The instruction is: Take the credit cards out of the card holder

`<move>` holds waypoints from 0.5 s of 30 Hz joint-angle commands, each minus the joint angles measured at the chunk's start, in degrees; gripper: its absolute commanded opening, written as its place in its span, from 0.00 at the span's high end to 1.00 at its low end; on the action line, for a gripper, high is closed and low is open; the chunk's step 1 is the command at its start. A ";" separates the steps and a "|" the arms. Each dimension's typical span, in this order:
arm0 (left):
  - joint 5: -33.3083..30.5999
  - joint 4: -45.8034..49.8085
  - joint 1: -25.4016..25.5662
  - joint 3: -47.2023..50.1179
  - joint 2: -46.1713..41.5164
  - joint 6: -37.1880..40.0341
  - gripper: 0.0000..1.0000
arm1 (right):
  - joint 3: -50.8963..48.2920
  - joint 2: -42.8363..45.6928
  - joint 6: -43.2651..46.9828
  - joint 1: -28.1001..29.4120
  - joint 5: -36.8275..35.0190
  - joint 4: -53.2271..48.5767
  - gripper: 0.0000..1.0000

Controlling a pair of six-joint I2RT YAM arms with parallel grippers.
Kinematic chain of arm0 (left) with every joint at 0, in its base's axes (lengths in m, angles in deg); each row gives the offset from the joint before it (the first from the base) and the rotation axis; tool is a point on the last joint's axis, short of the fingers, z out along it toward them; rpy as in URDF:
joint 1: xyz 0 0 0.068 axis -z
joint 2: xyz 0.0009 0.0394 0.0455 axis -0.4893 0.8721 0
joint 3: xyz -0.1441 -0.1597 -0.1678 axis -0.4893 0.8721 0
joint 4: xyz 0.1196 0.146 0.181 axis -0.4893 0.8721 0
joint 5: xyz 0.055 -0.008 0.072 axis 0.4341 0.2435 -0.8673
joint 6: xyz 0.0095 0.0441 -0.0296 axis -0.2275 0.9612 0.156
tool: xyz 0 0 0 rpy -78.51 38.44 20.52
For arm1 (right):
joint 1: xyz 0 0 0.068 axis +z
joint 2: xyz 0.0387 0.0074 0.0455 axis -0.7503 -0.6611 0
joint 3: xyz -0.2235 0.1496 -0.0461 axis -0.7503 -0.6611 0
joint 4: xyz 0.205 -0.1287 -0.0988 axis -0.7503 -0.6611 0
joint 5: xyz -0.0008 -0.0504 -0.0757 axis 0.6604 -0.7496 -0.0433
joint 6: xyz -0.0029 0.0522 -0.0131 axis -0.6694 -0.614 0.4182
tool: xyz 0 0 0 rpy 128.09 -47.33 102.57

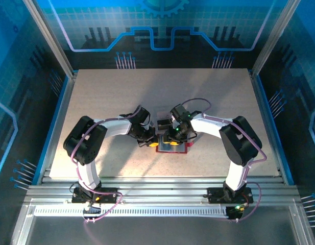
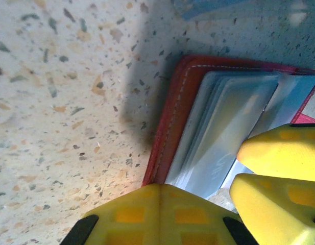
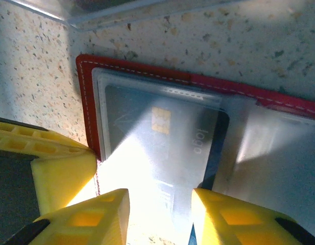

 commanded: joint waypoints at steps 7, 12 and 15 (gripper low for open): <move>-1.94 3.01 -0.26 1.62 2.43 1.67 1.00 | 1.27 2.27 0.85 0.59 -1.82 -3.97 0.60; -3.16 4.01 -0.16 2.06 3.20 2.24 1.00 | 1.02 2.42 0.67 0.65 -1.25 -3.27 0.60; -3.19 3.95 -0.15 2.21 3.42 2.27 1.00 | 0.56 2.04 0.23 0.57 0.14 -1.43 0.60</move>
